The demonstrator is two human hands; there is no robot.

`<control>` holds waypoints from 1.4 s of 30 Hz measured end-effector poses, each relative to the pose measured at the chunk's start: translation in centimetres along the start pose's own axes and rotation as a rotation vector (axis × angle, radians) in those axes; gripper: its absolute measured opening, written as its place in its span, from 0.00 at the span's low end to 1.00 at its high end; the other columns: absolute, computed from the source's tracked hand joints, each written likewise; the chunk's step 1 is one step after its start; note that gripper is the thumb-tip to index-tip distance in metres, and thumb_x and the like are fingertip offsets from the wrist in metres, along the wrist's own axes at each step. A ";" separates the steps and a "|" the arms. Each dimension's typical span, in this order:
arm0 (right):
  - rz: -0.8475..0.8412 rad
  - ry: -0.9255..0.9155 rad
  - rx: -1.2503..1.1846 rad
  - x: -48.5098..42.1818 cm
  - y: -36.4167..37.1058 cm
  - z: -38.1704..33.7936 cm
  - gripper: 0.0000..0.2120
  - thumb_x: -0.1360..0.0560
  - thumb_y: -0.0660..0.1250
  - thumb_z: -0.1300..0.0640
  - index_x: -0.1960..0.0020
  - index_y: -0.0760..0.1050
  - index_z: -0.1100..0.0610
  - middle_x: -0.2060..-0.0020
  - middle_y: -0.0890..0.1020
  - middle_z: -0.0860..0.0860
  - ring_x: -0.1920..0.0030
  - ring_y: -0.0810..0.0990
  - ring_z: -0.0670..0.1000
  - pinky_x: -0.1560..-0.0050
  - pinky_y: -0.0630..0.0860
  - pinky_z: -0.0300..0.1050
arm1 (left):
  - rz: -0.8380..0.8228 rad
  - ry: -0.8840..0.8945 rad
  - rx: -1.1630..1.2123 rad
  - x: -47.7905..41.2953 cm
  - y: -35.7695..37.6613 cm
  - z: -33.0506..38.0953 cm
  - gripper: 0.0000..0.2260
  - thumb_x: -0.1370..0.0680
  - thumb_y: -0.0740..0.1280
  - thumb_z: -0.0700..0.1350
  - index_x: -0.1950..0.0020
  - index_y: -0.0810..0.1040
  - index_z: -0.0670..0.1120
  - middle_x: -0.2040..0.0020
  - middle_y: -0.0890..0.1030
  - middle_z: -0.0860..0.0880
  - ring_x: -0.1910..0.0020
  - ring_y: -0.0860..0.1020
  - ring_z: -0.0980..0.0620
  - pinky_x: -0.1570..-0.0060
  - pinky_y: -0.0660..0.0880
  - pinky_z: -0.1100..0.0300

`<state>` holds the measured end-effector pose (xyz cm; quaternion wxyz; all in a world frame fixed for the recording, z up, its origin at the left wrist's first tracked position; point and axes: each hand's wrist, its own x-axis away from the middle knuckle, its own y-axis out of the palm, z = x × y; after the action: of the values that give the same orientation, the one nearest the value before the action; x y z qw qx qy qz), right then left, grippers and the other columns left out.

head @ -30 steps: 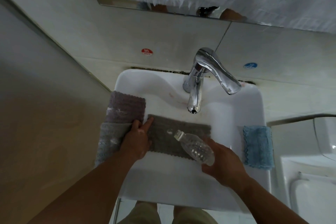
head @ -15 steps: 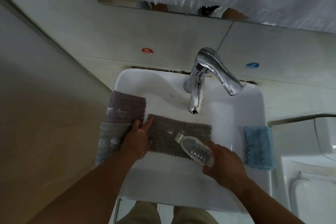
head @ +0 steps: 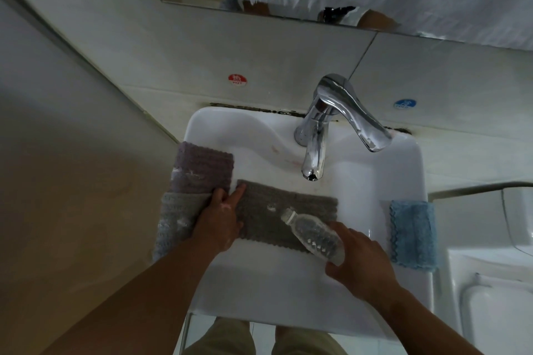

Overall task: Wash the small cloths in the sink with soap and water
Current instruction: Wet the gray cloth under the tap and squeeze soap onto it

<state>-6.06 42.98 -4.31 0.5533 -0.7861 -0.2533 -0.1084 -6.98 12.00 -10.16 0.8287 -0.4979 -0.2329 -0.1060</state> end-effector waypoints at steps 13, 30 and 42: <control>0.342 0.001 -0.539 -1.6 -3.3 -0.1 0.34 0.37 0.84 0.58 0.37 0.72 0.50 0.50 0.77 0.36 0.49 0.77 0.31 0.52 0.69 0.22 | 0.004 0.000 -0.017 0.2 -0.1 0.1 0.41 0.23 0.73 0.46 0.18 0.52 0.56 0.33 0.61 0.45 0.40 0.74 0.44 0.32 0.71 0.53; 0.703 0.286 -0.812 -7.6 -3.7 1.1 0.36 0.36 0.83 0.56 0.33 0.69 0.46 0.43 0.80 0.45 0.43 0.81 0.50 0.40 0.79 0.47 | -0.018 -0.003 -0.042 0.1 -0.4 0.1 0.40 0.23 0.72 0.47 0.18 0.51 0.55 0.33 0.61 0.44 0.44 0.76 0.47 0.33 0.71 0.55; 0.419 0.245 -0.513 -2.4 1.8 -0.4 0.21 0.26 0.74 0.61 0.35 0.75 0.52 0.39 0.78 0.51 0.43 0.78 0.48 0.45 0.80 0.46 | 0.182 0.007 -0.025 0.5 0.1 1.0 0.27 0.19 0.65 0.48 0.20 0.62 0.53 0.35 0.64 0.44 0.48 0.77 0.44 0.45 0.80 0.49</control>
<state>-7.12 41.49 -6.73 0.3741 -0.9156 0.0172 -0.1461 -6.82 12.95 -9.59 0.8293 -0.5270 -0.1825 -0.0346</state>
